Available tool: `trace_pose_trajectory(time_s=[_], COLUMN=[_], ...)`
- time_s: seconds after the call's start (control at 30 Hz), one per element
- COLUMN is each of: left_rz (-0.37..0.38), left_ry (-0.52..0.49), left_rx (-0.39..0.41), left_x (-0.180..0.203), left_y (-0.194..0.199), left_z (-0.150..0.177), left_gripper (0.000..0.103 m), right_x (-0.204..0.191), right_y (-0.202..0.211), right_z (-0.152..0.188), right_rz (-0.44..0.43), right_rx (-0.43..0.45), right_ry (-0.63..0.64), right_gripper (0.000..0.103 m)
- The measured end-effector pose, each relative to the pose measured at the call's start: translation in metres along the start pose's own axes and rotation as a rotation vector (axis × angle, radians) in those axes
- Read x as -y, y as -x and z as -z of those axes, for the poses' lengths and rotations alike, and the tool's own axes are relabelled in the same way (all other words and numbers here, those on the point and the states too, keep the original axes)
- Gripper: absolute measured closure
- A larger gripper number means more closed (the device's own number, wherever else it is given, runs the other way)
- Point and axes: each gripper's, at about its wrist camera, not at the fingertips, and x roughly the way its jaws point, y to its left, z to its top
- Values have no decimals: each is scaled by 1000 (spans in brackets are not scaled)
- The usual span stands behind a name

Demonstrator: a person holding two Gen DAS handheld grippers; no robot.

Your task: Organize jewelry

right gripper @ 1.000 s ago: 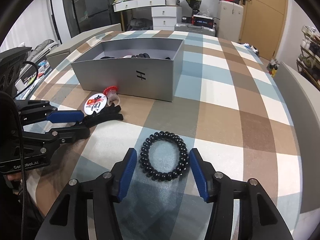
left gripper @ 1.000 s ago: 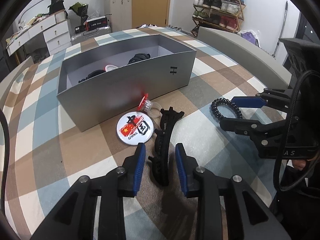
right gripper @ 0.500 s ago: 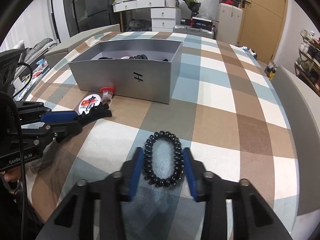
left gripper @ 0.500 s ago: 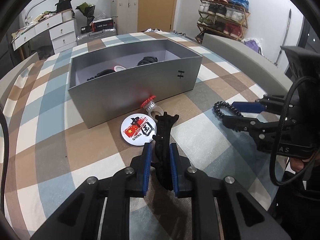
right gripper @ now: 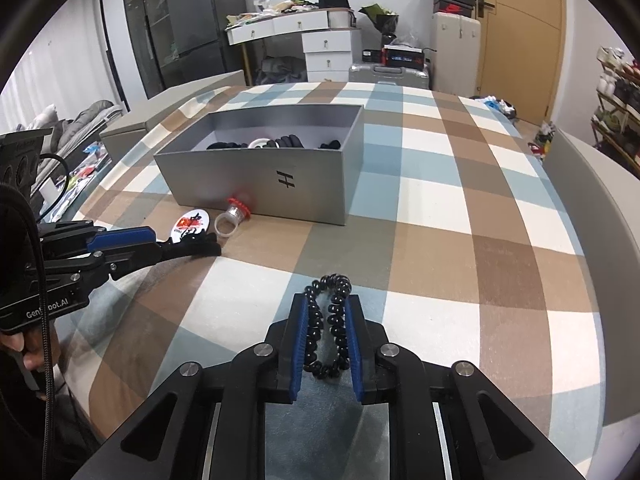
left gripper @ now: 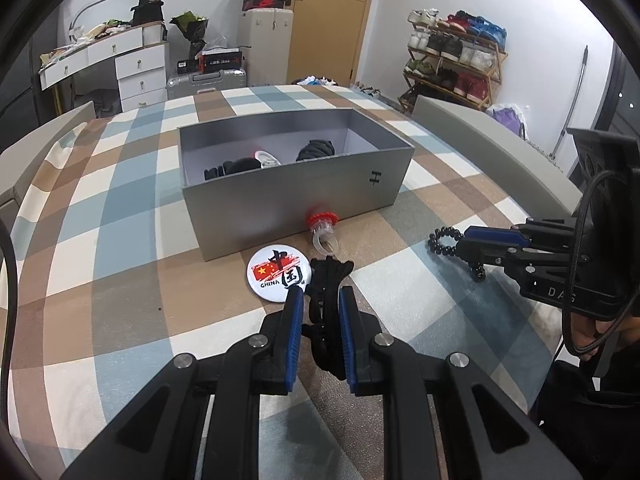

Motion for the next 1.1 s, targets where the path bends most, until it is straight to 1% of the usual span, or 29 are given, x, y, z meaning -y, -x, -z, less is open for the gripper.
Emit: trace_pose_trajectory(time_s=[0.03,0.07,0.1,0.17,0.2,0.47,0.53,1.1], left_rz=[-2,-4,-4,-3,-3,3,7,14], left_ry=[0,0,1,5,6,13,18,44], left_rx=[2,2,1,-2,-3,7,8,51], left_x=[0,0,-1,-1,-1,-3,-4,-8], left_y=[0,0,0,-2,-2,2,2,17], left_z=[0,0,1,2,2,1,1,-2], left_gripper=[90,90,90,90,90,90,90,90], right_x=[0,0,1,2,2,16,17,8], right_y=[-1,-1,-3,-5,-5,4,4,17], right_z=[0,0,1,2,2,4,4,-7], right_rz=[-5,-2,-3,-9,-17,-45,-26,-56], right_rx=[-6,-11,-18,-35,-39,-20,-24,46], right_ry=[0,-1,-2,-12,-17,-78,-74,-64], right_gripper=[85,83,79,65,64,63,64,65])
